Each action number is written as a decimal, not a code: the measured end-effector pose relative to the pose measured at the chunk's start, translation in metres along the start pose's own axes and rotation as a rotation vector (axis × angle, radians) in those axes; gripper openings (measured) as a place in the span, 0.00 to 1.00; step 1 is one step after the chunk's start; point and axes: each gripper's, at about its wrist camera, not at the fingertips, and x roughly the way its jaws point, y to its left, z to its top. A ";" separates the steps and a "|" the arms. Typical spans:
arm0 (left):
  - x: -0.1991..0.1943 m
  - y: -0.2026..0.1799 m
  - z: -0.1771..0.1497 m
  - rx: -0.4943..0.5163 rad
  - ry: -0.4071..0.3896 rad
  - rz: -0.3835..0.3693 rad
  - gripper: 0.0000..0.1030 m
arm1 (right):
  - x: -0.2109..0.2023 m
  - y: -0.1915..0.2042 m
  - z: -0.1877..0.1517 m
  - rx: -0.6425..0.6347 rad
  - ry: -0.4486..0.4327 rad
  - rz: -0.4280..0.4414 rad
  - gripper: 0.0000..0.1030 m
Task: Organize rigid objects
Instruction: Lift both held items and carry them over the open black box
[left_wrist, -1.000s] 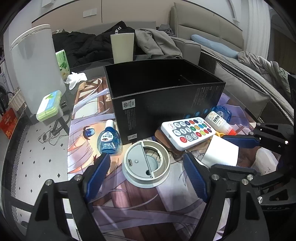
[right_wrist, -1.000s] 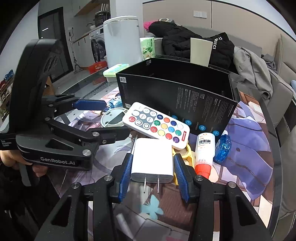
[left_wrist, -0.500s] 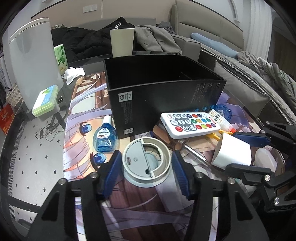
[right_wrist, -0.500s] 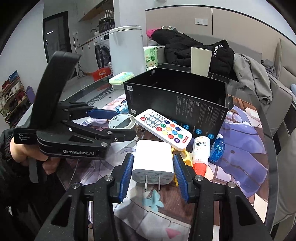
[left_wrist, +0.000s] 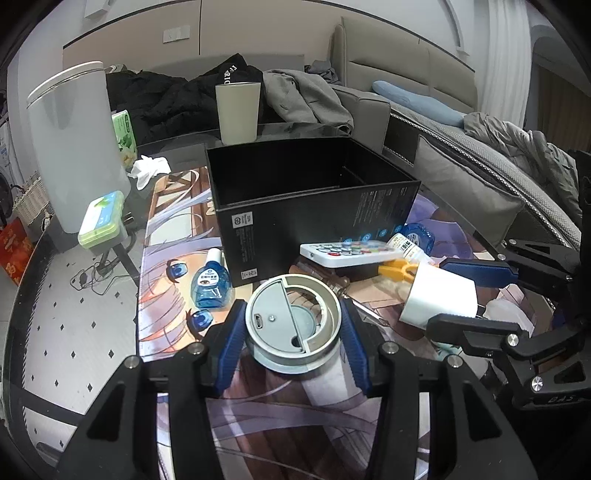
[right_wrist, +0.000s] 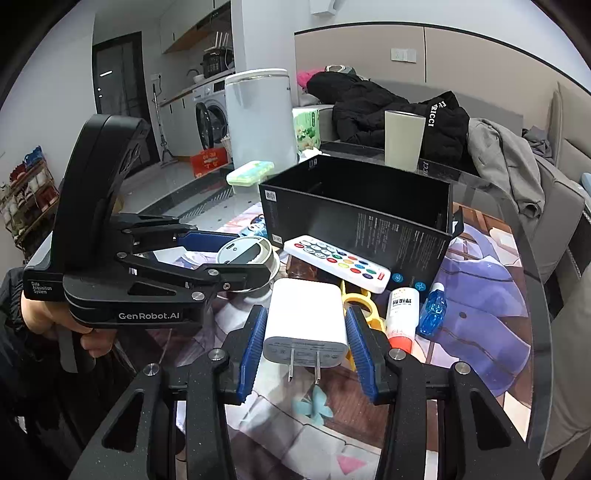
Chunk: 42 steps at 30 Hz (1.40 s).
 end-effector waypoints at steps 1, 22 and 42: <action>-0.003 -0.001 0.000 -0.001 -0.006 -0.002 0.47 | -0.002 0.001 0.000 -0.001 -0.009 0.003 0.42; -0.035 -0.005 0.027 -0.029 -0.120 0.007 0.47 | -0.029 -0.006 0.020 0.005 -0.083 -0.083 0.42; -0.029 -0.001 0.074 -0.026 -0.203 0.077 0.47 | -0.031 -0.036 0.072 0.045 -0.131 -0.160 0.42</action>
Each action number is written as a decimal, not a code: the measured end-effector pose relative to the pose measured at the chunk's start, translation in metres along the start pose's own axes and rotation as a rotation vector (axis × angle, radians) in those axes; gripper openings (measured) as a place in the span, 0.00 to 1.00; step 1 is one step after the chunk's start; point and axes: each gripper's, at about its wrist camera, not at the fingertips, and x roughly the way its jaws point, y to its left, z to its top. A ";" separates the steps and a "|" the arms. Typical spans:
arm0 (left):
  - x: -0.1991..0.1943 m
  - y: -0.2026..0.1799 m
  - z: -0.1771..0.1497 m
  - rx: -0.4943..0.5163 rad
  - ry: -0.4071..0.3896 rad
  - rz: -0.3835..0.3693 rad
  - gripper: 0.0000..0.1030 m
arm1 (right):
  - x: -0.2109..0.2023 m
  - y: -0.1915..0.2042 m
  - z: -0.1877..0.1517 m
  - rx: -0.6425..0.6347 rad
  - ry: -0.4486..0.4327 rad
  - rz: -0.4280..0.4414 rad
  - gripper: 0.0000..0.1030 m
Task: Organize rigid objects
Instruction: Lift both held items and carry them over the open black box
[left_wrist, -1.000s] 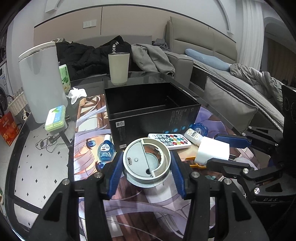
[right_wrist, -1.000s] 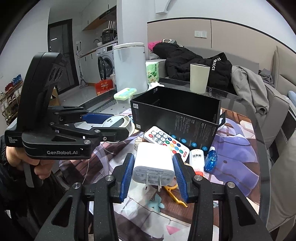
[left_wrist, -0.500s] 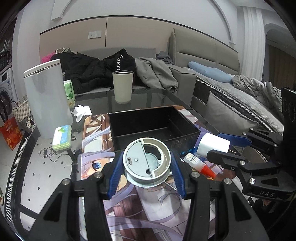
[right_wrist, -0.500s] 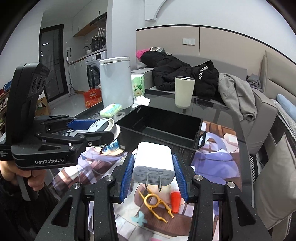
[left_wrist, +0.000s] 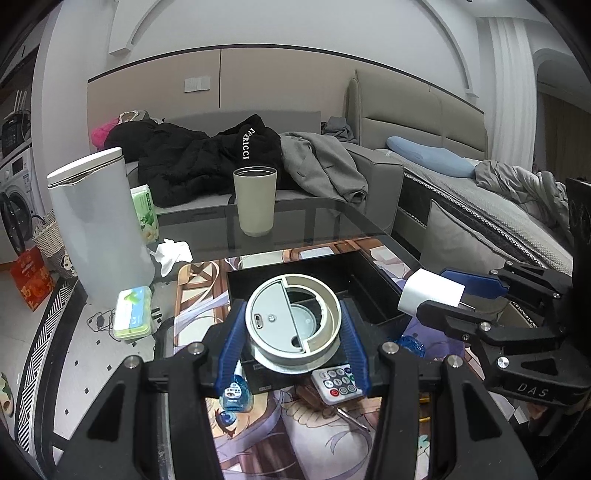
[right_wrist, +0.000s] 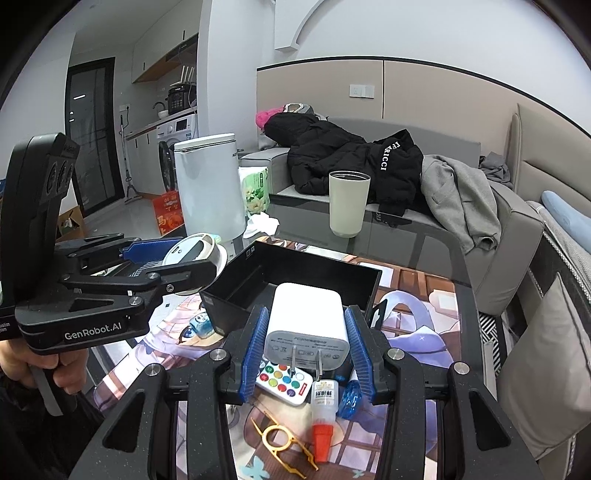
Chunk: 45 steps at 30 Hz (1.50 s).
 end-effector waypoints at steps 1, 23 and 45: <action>0.002 0.001 0.001 -0.002 -0.001 0.002 0.47 | 0.002 -0.001 0.002 -0.001 0.002 -0.003 0.42; 0.053 0.013 0.003 -0.027 0.030 0.031 0.47 | 0.059 -0.019 0.017 0.027 0.021 0.026 0.42; 0.087 0.010 -0.006 -0.014 0.089 0.053 0.47 | 0.112 -0.032 0.015 0.021 0.107 0.031 0.42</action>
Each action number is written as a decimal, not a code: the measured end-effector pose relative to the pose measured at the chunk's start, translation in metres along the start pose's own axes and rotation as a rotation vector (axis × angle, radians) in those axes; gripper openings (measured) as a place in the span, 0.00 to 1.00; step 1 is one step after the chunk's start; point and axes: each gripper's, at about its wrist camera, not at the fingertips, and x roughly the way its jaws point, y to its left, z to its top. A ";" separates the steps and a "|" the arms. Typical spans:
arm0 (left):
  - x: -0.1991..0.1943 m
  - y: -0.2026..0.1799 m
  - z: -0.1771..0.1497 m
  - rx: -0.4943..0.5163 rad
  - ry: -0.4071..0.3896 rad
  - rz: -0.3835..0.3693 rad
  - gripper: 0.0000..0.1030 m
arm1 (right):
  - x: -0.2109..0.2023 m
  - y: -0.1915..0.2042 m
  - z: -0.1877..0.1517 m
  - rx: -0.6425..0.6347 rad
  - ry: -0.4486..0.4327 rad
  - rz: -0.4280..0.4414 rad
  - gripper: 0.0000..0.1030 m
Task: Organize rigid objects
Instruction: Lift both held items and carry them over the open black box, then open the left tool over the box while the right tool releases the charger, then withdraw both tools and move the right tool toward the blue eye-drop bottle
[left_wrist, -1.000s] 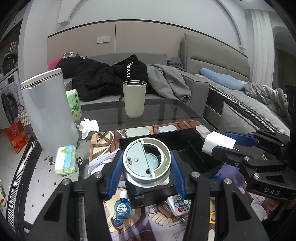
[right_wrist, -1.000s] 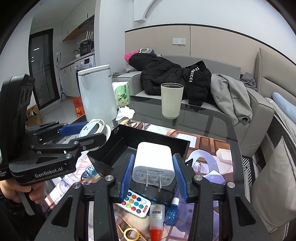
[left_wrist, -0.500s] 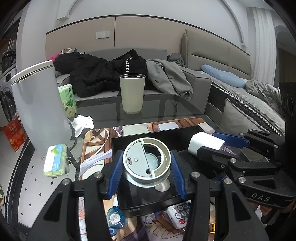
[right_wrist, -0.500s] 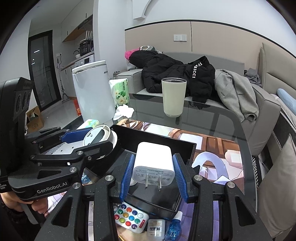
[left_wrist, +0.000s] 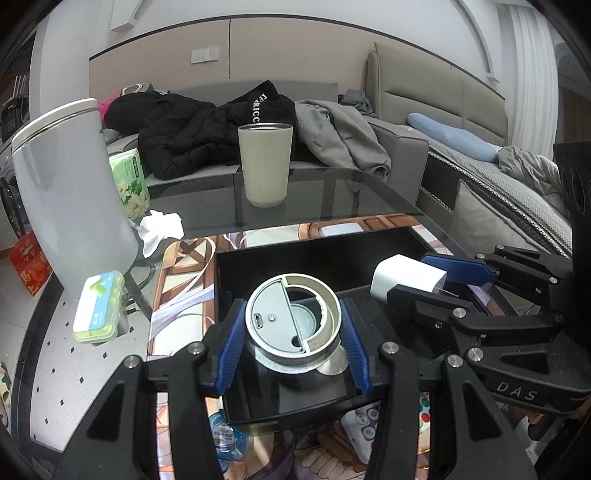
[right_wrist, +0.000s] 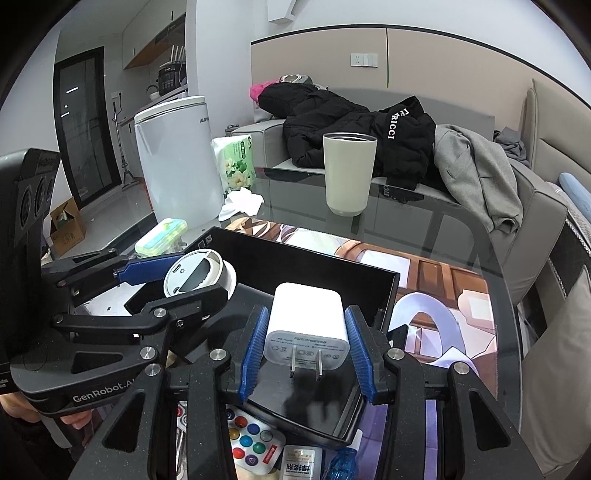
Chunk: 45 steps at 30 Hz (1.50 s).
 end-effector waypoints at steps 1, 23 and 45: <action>0.000 -0.001 0.000 0.008 0.003 0.005 0.47 | 0.001 0.000 -0.001 0.000 0.006 0.002 0.42; -0.020 -0.009 -0.014 0.074 0.035 -0.005 0.48 | -0.020 0.015 -0.020 -0.005 0.022 0.021 0.51; -0.064 0.012 -0.025 0.007 -0.067 -0.046 1.00 | -0.089 -0.002 -0.044 0.021 -0.077 -0.049 0.99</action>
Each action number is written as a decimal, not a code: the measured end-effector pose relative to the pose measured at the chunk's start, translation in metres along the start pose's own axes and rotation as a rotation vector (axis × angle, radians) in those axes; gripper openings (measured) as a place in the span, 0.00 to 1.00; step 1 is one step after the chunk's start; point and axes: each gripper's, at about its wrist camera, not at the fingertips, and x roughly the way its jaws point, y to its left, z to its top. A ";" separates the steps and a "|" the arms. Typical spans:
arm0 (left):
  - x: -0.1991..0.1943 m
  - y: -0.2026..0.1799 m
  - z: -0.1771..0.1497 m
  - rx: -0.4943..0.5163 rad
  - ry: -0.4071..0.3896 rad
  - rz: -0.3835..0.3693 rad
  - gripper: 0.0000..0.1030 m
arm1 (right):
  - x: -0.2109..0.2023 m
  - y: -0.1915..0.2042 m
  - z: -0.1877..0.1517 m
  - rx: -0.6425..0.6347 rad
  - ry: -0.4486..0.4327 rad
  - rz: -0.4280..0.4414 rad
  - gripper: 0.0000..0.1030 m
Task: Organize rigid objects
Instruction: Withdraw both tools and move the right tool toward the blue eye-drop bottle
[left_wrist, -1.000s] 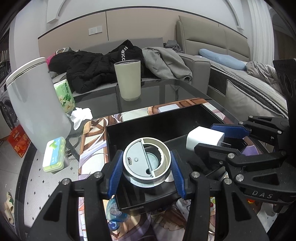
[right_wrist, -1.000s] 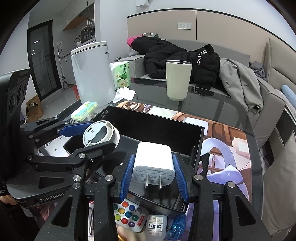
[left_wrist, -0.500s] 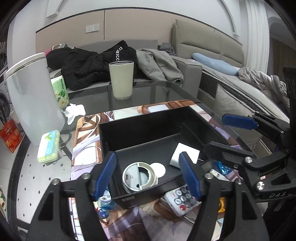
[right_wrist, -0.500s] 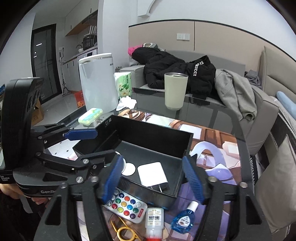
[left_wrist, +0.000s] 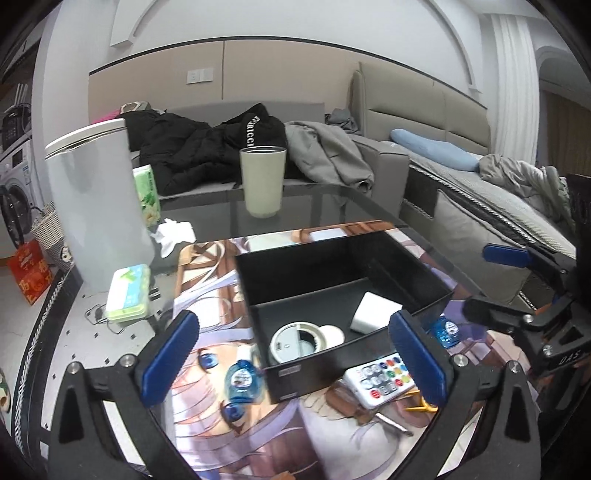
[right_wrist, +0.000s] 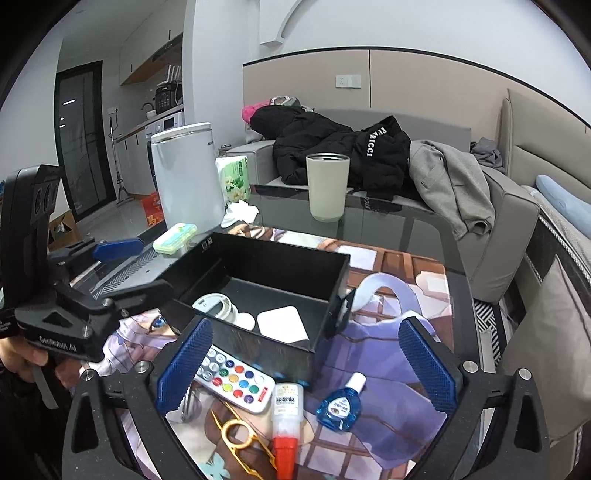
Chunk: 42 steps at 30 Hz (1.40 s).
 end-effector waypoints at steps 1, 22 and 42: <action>0.000 0.003 -0.001 0.000 0.005 0.005 1.00 | 0.000 -0.001 -0.002 -0.002 0.006 -0.007 0.99; 0.002 0.044 -0.033 -0.052 0.071 0.090 1.00 | 0.008 -0.024 -0.029 -0.011 0.093 -0.076 0.99; 0.015 0.051 -0.042 -0.050 0.124 0.118 1.00 | 0.030 -0.044 -0.042 0.015 0.200 -0.129 0.99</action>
